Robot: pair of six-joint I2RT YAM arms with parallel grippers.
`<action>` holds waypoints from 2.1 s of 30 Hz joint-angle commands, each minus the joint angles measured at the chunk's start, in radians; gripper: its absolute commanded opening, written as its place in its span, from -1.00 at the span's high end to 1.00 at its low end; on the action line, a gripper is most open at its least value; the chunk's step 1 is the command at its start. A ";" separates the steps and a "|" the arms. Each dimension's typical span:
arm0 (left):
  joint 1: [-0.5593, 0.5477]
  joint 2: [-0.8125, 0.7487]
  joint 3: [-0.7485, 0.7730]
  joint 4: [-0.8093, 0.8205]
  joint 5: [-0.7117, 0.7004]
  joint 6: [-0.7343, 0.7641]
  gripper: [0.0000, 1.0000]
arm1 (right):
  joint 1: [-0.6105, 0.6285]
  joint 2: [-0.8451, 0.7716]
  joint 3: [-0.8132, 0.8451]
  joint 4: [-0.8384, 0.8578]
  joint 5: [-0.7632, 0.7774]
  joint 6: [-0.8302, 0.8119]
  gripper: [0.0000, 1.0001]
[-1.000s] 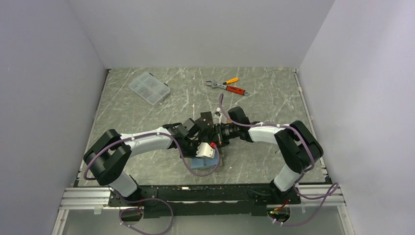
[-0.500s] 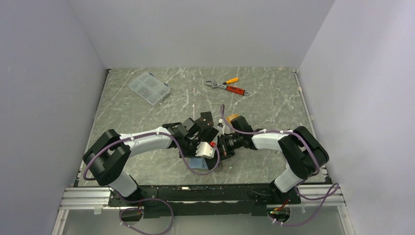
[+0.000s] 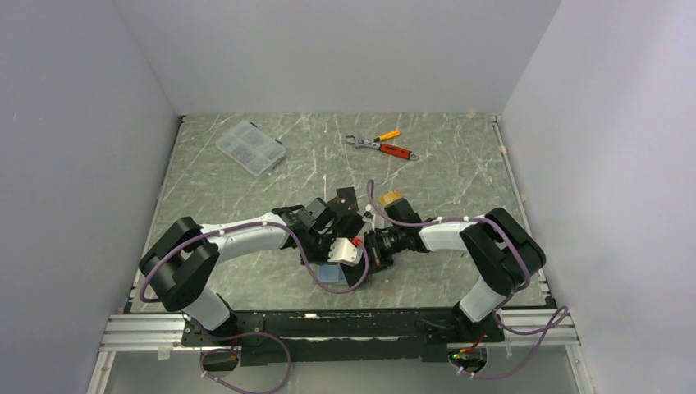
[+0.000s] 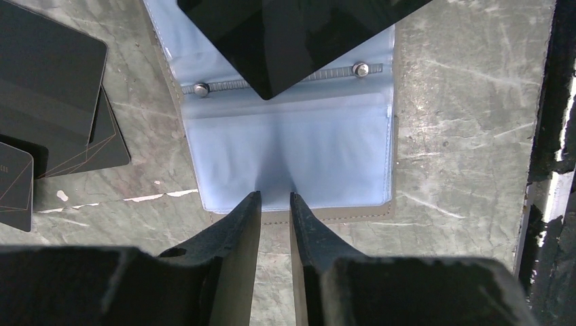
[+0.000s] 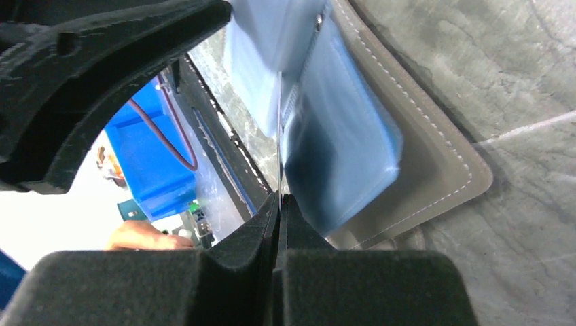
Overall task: Put the credit cards into the card holder
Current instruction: Insert the credit card into the card holder.
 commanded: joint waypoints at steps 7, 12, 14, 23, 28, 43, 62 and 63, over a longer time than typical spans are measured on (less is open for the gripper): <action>0.004 -0.007 -0.011 -0.020 -0.022 -0.005 0.47 | 0.019 0.058 0.042 0.027 -0.029 -0.004 1.00; 0.004 -0.005 -0.017 -0.022 -0.017 -0.001 0.48 | 0.018 0.080 0.059 0.033 -0.024 0.000 1.00; 0.004 -0.008 -0.016 -0.022 -0.015 0.001 0.49 | 0.017 0.093 0.066 0.041 -0.021 0.007 1.00; 0.003 -0.002 -0.022 -0.034 -0.006 0.005 0.53 | 0.014 0.137 0.086 0.083 0.025 0.057 1.00; 0.005 -0.006 -0.024 -0.044 0.003 0.003 0.56 | 0.007 0.126 0.056 0.146 0.070 0.109 1.00; 0.002 -0.019 -0.048 -0.061 0.042 0.000 0.63 | 0.037 0.119 -0.011 0.313 0.162 0.240 1.00; -0.006 -0.043 -0.080 -0.068 0.060 -0.001 0.68 | 0.116 0.127 -0.082 0.454 0.342 0.392 1.00; -0.007 -0.041 -0.079 -0.068 0.063 -0.002 0.69 | 0.120 0.133 -0.084 0.459 0.350 0.398 1.00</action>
